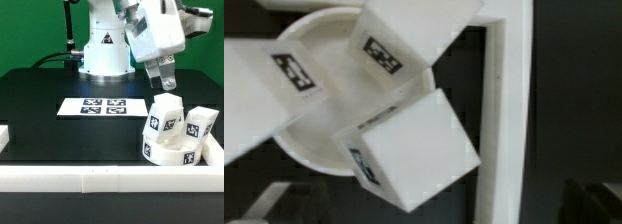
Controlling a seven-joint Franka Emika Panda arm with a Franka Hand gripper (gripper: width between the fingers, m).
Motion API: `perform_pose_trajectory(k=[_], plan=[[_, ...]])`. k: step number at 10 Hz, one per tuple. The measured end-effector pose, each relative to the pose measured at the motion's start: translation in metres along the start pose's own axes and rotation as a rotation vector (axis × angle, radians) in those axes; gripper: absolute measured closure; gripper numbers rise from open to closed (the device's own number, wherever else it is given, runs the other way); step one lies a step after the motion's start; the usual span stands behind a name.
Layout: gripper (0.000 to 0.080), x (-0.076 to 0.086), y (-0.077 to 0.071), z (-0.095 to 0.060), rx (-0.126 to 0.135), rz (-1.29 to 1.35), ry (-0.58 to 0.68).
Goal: Assemble stool
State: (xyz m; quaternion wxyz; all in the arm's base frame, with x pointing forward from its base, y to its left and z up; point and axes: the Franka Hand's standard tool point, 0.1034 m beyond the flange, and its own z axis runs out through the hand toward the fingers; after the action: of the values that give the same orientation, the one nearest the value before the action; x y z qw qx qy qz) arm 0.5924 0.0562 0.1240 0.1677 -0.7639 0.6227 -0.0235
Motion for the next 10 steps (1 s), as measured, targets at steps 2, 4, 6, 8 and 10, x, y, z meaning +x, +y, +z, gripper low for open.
perform_pose_trajectory(k=[2, 4, 6, 8, 10], plan=[[0.0150, 0.003, 0.000, -0.001, -0.011, -0.232, 0.011], [0.0150, 0.006, 0.001, 0.000, -0.037, -0.445, -0.005], [0.0150, 0.011, 0.001, -0.001, -0.043, -0.622, 0.005], [0.0150, 0.016, 0.002, -0.002, -0.050, -0.818, 0.025], [0.0150, 0.020, 0.003, -0.002, -0.067, -0.981, 0.030]])
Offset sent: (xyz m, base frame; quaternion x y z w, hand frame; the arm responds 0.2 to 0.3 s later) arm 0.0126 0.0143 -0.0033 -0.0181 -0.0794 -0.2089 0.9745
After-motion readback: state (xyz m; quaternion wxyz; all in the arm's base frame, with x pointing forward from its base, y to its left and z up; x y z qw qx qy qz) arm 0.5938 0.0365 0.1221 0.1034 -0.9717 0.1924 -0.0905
